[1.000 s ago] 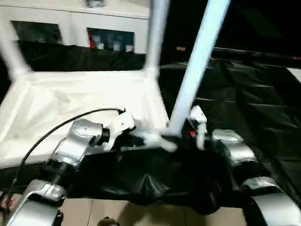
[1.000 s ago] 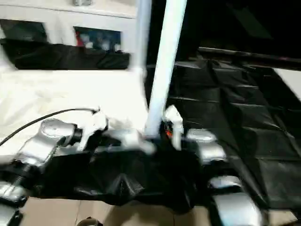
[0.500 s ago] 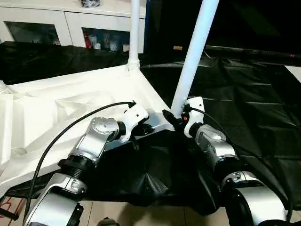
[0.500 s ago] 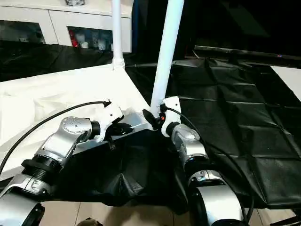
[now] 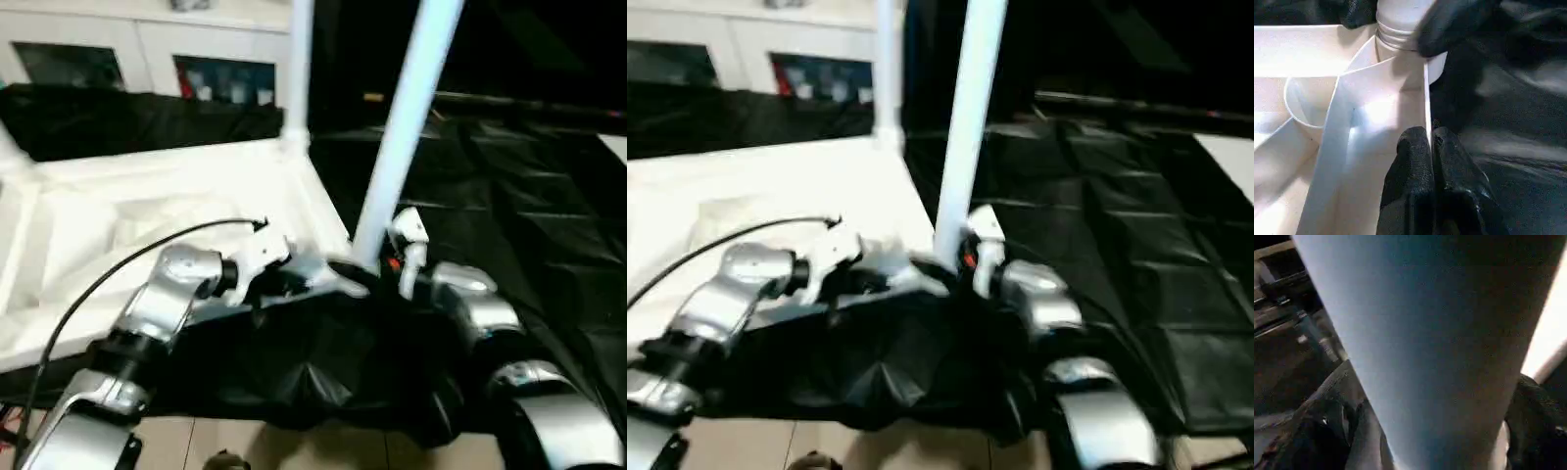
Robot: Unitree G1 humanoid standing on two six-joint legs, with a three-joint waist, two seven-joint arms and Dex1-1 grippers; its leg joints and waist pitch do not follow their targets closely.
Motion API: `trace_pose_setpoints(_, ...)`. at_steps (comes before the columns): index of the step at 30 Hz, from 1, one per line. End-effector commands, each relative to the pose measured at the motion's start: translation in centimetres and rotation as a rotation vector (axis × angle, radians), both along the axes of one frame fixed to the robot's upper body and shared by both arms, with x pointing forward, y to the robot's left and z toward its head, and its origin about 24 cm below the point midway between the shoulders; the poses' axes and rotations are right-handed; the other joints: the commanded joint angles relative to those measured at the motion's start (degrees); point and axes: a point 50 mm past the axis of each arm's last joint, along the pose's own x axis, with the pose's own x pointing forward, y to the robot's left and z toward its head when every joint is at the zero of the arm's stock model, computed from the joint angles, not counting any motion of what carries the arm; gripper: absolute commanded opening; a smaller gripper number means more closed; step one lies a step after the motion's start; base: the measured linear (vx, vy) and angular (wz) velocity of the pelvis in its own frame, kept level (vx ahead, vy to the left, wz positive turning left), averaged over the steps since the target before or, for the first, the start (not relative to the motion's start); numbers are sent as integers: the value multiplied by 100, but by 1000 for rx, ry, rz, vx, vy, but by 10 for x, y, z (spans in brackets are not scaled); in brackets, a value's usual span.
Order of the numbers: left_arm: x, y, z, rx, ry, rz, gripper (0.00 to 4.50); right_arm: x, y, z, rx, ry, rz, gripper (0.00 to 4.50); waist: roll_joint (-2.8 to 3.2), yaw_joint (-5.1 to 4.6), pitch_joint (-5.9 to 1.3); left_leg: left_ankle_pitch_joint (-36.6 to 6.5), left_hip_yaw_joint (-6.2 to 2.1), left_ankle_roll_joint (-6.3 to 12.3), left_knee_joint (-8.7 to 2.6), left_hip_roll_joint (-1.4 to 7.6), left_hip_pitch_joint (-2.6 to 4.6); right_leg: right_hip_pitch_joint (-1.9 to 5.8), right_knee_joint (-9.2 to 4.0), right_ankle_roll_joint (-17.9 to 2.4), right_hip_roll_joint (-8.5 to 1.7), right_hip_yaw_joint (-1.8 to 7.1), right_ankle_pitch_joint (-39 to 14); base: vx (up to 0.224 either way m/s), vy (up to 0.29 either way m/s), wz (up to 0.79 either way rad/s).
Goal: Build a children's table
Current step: Rotate leg to tighten
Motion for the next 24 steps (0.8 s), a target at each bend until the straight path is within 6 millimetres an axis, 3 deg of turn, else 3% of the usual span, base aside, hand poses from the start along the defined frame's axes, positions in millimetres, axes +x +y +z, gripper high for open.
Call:
trace_pose_setpoints(1, -3, -25, 17, -90, -69, -119, 0, -11, 20, 1, -2, 17, 215, 368, 44, 5, -383, -1400, 55, 248, -336, 68, 77, 303, -413, -1364, -279, 226, -901, 0, 0, 0)
trace_pose_setpoints(9, -8, -17, 16, -77, -19, -170, 0, -21, 13, 1, -4, 74, 341, 315, 52, 90, -378, -1441, 47, 201, -348, 70, 93, 280, -432, -1279, -278, 228, -1140, 0, 0, 0)
trace_pose_setpoints(17, -9, -17, 15, -78, -18, -170, 0, -22, 15, -1, -7, 78, 331, 273, 54, 102, -391, -1415, 43, 140, -346, 68, 90, 284, -422, -1278, -285, 229, -1072, 0, 0, 0)
trace_pose_setpoints(20, -3, -19, 16, -82, -39, -119, 0, -18, 19, -4, -14, 66, 242, 269, 59, 92, -386, -1432, 42, 111, -351, 65, 85, 279, -425, -1262, -283, 231, -1090, 0, 0, 0)
trace_pose_setpoints(24, 14, -31, 20, -99, -96, 41, 0, 4, 28, -15, -36, 83, -187, 265, 67, 23, -375, -1608, 23, -81, -373, 42, 117, 253, -480, -1101, -308, 244, -1611, 0, 0, 0)
